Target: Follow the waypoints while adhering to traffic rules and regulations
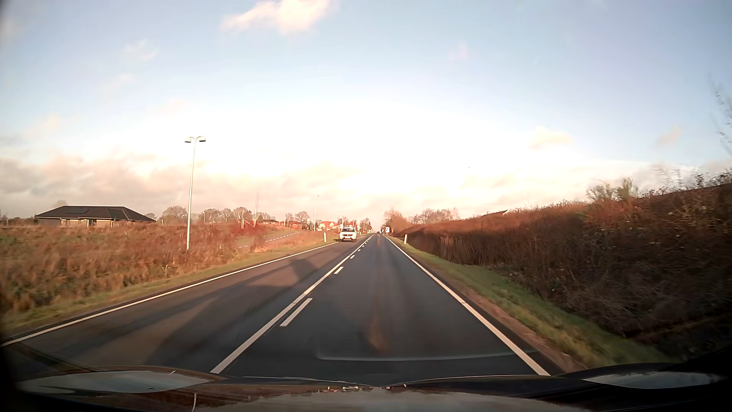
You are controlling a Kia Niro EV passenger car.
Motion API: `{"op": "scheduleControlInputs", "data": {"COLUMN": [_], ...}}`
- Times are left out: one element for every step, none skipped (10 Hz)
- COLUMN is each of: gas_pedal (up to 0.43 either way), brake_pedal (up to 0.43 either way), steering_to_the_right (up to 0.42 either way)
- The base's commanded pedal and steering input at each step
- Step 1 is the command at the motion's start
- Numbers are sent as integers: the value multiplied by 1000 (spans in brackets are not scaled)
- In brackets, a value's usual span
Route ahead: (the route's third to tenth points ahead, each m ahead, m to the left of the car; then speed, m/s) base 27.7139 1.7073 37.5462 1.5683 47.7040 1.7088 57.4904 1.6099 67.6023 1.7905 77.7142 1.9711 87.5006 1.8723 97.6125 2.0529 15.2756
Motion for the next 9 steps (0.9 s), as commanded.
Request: {"op": "scheduleControlInputs", "data": {"gas_pedal": [189,189,189,197,197,197,197,197,197], "brake_pedal": [0,0,0,0,0,0,0,0,0], "steering_to_the_right": [-1,1,1,1,0,0,0,0,0]}}
